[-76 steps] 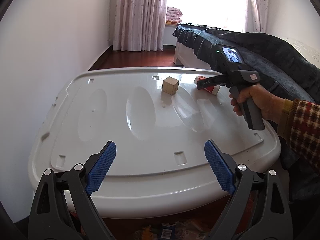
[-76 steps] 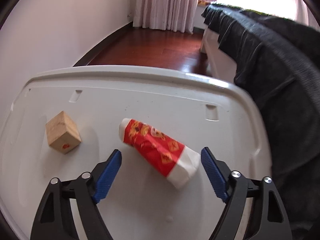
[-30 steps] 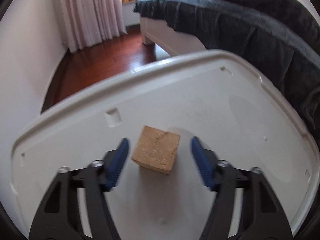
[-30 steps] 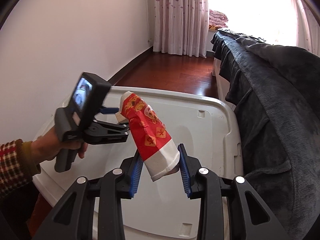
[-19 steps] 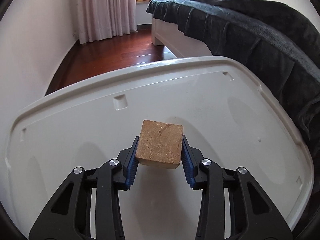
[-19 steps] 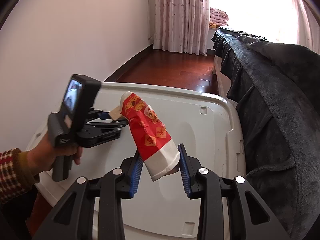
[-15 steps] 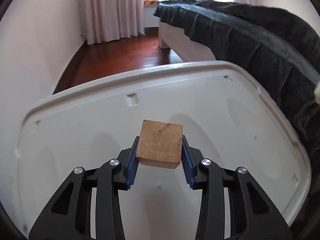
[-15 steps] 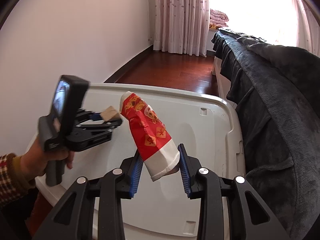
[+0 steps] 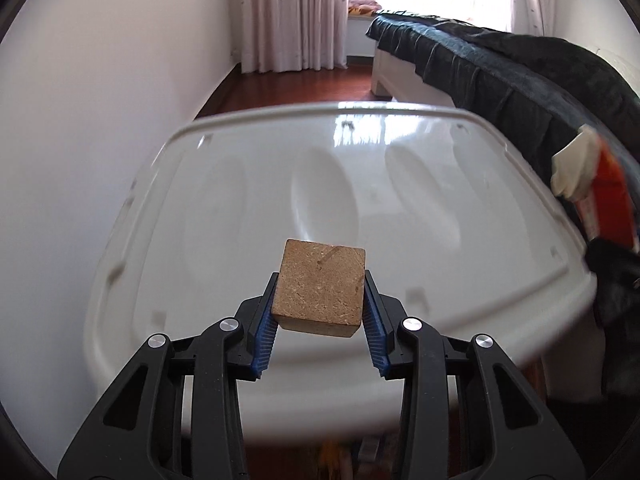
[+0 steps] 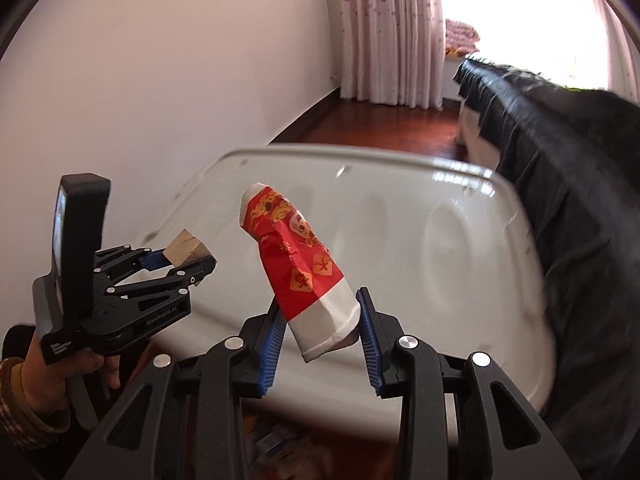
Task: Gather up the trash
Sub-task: 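Move both tools over the orange bin and open both to drop items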
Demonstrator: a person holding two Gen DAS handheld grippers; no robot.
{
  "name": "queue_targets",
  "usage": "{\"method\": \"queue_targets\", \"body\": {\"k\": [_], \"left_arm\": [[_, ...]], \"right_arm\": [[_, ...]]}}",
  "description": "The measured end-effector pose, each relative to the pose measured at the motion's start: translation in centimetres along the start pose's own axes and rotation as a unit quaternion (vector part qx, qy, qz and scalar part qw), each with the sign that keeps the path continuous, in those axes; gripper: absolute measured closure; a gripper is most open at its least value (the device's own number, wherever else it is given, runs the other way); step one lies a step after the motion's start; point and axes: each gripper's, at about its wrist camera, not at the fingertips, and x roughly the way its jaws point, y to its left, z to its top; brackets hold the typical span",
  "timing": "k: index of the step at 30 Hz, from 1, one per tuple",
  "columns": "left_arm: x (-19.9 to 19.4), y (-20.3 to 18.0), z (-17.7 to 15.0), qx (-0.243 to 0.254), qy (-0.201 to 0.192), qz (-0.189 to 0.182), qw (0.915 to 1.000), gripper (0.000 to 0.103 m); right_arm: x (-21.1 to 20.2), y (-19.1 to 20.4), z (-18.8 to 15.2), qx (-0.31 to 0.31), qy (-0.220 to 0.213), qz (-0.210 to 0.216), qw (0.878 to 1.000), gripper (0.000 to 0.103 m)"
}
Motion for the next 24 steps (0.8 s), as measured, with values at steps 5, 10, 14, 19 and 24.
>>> {"method": "queue_targets", "body": {"k": [5,10,14,19,24], "left_arm": [[-2.6,0.6,-5.1,-0.007,0.019,0.001,0.9998,0.066],[-3.5,1.0,-8.8,-0.01,0.038,-0.001,0.9992,0.066],[-3.7,1.2,-10.7,-0.025,0.048,-0.006,0.9985,0.066],[-3.7,1.1,-11.9,-0.027,0.051,-0.011,0.9983,0.066],[-4.1,0.8,-12.0,-0.028,0.045,-0.014,0.9985,0.066]], "right_arm": [[-0.1,3.0,-5.3,0.017,0.031,0.011,0.999,0.068],[1.0,4.7,-10.5,0.035,0.085,0.001,0.996,0.068],[2.1,5.8,-14.0,0.036,0.123,-0.01,0.992,0.068],[3.3,6.4,-16.3,0.032,0.15,-0.023,0.988,0.068],[4.0,7.1,-17.3,0.014,0.161,-0.04,0.986,0.066]]}}
